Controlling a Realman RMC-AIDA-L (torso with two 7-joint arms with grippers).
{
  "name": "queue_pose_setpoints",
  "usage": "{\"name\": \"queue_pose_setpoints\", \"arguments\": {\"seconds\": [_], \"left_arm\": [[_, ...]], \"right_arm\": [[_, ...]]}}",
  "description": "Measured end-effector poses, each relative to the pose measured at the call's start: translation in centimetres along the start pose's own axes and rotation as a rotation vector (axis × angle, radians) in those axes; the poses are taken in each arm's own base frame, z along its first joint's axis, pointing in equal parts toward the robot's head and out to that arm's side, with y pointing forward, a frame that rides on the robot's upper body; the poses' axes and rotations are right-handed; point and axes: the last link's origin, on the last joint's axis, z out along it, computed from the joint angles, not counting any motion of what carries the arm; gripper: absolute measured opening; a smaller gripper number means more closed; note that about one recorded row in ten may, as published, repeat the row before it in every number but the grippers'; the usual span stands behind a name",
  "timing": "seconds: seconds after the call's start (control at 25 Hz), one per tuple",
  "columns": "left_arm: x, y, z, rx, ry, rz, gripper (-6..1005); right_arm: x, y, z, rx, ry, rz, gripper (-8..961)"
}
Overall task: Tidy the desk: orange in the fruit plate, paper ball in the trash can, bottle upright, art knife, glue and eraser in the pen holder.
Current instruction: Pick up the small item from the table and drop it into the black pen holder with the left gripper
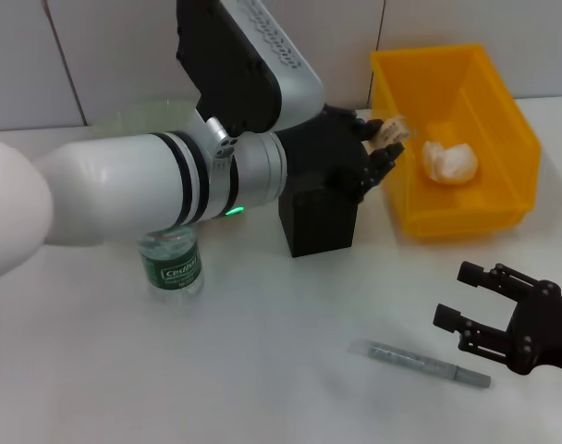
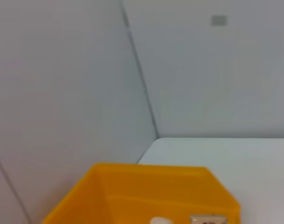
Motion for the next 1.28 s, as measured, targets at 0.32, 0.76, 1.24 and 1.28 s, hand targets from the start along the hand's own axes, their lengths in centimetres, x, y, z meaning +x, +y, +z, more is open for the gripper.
{"name": "queue_pose_setpoints", "arguments": {"seconds": [0.32,0.76,1.24,1.28], "left_arm": [[-1.5,-0.5,1.2,0.039,-0.034,-0.008,273],[-2.5,-1.7,1.7,0.121,-0.040,-0.005,273],[-4.4,-2.1,2.2,0.133,-0.098,-0.008,272],[-4.5,-2.1,2.2,0.133,-0.099,-0.008,272]], "right_arm": [[0.0,0.0,0.1,-0.002,0.000,0.001,767],[0.1,-0.1,0.1,0.007,0.006,0.001,767],[0.0,-0.4,0.6,0.007,0.008,0.000,766],[0.0,-0.4,0.6,0.007,0.008,0.000,766]]}}
